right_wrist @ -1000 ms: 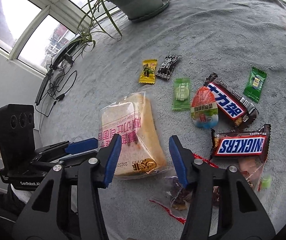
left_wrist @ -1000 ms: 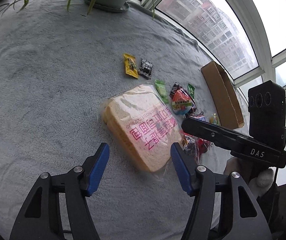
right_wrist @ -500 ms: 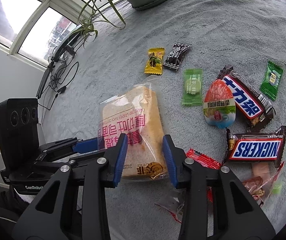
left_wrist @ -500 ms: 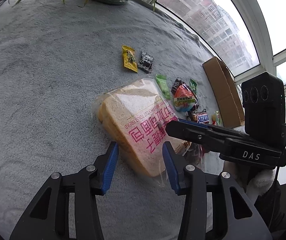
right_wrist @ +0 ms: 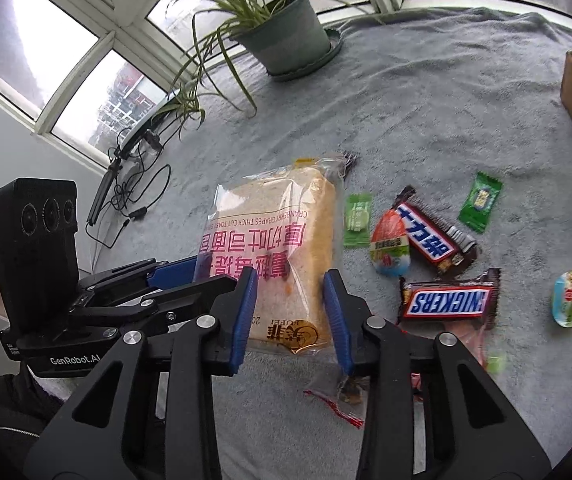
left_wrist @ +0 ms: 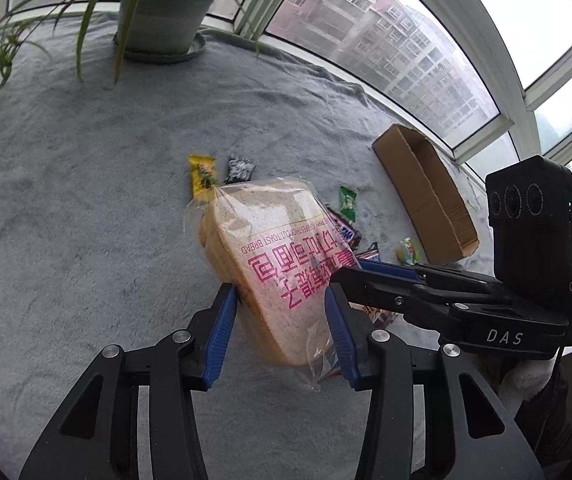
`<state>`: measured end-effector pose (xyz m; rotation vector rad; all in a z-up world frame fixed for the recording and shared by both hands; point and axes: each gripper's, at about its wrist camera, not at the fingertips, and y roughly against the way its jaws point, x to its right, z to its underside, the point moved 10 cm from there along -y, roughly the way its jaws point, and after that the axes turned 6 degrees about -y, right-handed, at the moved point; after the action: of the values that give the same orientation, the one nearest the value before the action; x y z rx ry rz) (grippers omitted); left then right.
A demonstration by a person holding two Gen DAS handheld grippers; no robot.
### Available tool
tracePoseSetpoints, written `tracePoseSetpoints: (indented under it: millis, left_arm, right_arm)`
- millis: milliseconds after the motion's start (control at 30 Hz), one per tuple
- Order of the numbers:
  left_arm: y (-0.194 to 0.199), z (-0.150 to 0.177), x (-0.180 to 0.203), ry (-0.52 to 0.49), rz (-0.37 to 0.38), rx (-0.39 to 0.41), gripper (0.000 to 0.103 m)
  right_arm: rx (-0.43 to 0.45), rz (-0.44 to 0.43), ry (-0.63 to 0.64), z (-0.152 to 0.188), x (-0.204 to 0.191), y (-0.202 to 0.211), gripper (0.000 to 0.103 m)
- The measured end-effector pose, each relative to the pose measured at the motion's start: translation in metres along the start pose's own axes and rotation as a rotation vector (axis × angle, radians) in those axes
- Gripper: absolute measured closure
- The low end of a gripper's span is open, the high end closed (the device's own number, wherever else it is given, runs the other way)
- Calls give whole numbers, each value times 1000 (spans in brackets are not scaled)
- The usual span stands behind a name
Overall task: Organize snacks
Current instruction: 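Carry the bread loaf with the right gripper into the cardboard box and release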
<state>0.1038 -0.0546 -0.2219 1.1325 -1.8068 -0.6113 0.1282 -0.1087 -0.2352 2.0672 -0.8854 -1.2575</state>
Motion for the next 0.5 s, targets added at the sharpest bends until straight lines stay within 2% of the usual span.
tracePoseSetpoints:
  millis: [300, 500]
  left_arm:
    - [-15, -46, 73, -160, 77, 34, 59]
    - [-38, -69, 130, -301, 124, 39, 60]
  right_arm:
    - [183, 93, -43, -25, 37, 82, 67]
    - [284, 144, -129, -29, 85, 132, 67]
